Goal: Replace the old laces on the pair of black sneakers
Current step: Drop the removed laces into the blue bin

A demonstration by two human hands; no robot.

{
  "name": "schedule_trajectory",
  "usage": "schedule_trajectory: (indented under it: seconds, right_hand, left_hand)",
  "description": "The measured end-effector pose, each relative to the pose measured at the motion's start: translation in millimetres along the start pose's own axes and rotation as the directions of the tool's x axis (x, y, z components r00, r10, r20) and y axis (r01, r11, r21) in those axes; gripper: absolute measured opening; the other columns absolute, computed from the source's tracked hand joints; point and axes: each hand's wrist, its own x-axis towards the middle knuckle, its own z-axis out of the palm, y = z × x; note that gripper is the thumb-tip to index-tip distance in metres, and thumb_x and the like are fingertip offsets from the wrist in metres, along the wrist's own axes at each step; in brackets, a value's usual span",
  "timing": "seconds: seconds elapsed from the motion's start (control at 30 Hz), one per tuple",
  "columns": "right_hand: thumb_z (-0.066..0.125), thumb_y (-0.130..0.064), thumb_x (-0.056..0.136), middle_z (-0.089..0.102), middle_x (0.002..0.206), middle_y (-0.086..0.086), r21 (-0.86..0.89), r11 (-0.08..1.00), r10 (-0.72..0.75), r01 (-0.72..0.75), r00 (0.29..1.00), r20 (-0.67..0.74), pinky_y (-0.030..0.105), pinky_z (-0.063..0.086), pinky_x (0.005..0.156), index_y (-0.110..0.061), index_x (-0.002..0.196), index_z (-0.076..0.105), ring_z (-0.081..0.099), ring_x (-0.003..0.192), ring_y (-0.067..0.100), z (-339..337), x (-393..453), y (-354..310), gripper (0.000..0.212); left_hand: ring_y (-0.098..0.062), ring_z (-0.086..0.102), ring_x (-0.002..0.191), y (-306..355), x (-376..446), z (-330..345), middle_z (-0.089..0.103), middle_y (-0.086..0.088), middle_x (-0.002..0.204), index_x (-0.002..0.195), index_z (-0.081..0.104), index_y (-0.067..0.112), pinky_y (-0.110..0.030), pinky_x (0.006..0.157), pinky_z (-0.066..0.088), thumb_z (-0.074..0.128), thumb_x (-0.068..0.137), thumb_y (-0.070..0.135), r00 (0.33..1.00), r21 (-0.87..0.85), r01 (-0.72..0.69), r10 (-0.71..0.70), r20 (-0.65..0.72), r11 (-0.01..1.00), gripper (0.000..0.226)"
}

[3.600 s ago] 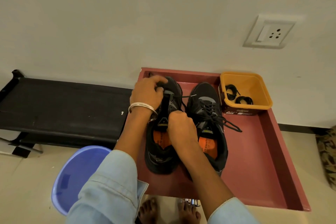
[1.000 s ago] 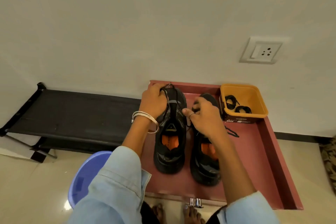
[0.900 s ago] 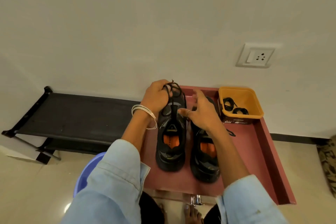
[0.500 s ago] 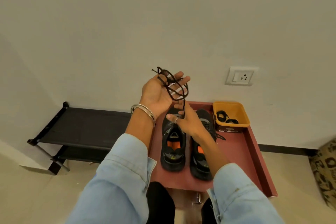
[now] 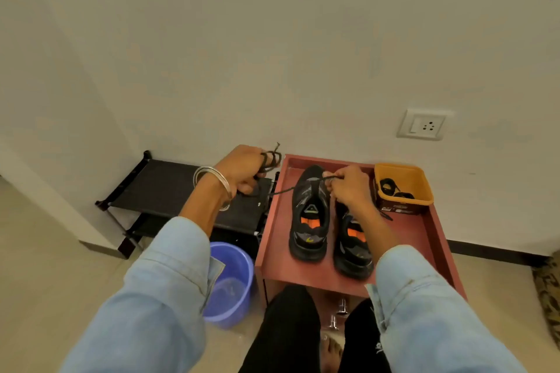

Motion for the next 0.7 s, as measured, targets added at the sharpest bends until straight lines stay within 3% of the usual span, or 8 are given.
schedule_trajectory:
  seconds: [0.1,0.17,0.23,0.3,0.33,0.43,0.6,0.7]
  right_hand:
    - [0.048,0.001,0.094,0.061,0.066,0.013,0.357,0.927,0.065,-0.110,0.989,0.137,0.024,0.048,0.044,-0.002,0.084,0.065,0.058,0.053,0.023,9,1,-32,0.021]
    - [0.046,0.006,0.095,0.058,0.068,0.012,0.508,0.843,0.060,-0.180,0.968,0.243,0.021,0.047,0.041,0.001,0.085,0.063,0.053,0.048,0.018,24,-1,-58,0.020]
    - [0.046,0.008,0.094,0.059,0.074,0.011,0.589,0.771,0.051,-0.241,0.946,0.319,0.021,0.049,0.042,0.003,0.079,0.061,0.054,0.048,0.017,43,-2,-80,0.022]
    - [0.046,0.007,0.094,0.059,0.074,0.013,0.653,0.686,0.046,-0.320,0.915,0.401,0.019,0.048,0.042,0.004,0.078,0.059,0.057,0.050,0.017,64,-5,-91,0.021]
    - [0.048,0.004,0.095,0.060,0.070,0.014,0.671,0.643,0.050,-0.369,0.895,0.443,0.018,0.047,0.042,0.005,0.079,0.060,0.059,0.048,0.016,76,-8,-93,0.020]
    - [0.052,-0.009,0.097,0.064,0.061,0.011,0.658,0.578,0.066,-0.483,0.831,0.552,0.018,0.045,0.043,0.004,0.084,0.062,0.061,0.050,0.013,117,-17,-94,0.021]
    - [0.056,-0.026,0.096,0.068,0.076,-0.002,0.473,0.735,0.083,-0.487,0.756,0.649,0.029,0.043,0.064,-0.015,0.091,0.066,0.064,0.071,0.014,190,-39,-82,0.017]
    - [0.053,-0.021,0.097,0.067,0.082,0.004,0.446,0.733,0.100,-0.514,0.730,0.676,0.037,0.052,0.070,-0.015,0.090,0.064,0.065,0.080,0.023,235,-46,-60,0.015]
  left_hand:
    - [-0.011,0.028,0.041,-33,5,-12,0.049,-0.002,0.064,0.098,0.069,0.020,-0.017,0.040,0.022,0.056,0.093,0.026,0.991,0.342,-0.114,0.084,0.100,0.933,0.015]
    - [-0.013,0.026,0.040,-53,8,-17,0.043,-0.004,0.055,0.096,0.072,0.015,-0.020,0.041,0.024,0.062,0.090,0.029,0.971,0.388,-0.155,0.068,0.229,0.908,0.018]
    - [-0.013,0.026,0.040,-69,12,-22,0.039,-0.001,0.047,0.085,0.074,0.008,-0.021,0.043,0.025,0.065,0.089,0.028,0.969,0.360,-0.195,0.122,0.217,0.912,0.023]
    - [-0.012,0.031,0.043,-83,17,-29,0.041,0.003,0.046,0.073,0.071,0.010,-0.022,0.044,0.028,0.061,0.091,0.026,0.982,0.220,-0.186,0.187,0.015,0.958,0.026]
    - [-0.013,0.033,0.045,-90,20,-33,0.043,0.003,0.049,0.070,0.067,0.012,-0.022,0.044,0.029,0.057,0.093,0.025,0.980,0.057,-0.162,0.168,-0.109,0.985,0.028]
    - [-0.011,0.037,0.050,-115,25,-44,0.044,0.006,0.052,0.070,0.056,0.014,-0.023,0.045,0.030,0.047,0.099,0.022,0.947,-0.429,-0.182,0.041,-0.318,0.885,0.031]
    - [-0.013,0.059,0.061,-162,36,-55,0.063,0.001,0.063,0.076,0.058,0.013,-0.027,0.061,0.048,0.042,0.100,0.023,0.910,-0.738,-0.217,-0.140,-0.390,0.639,0.031]
    - [-0.016,0.062,0.069,-202,45,-57,0.065,-0.001,0.067,0.080,0.058,0.010,-0.032,0.071,0.053,0.042,0.100,0.019,0.909,-0.831,-0.175,-0.237,-0.342,0.528,0.028]
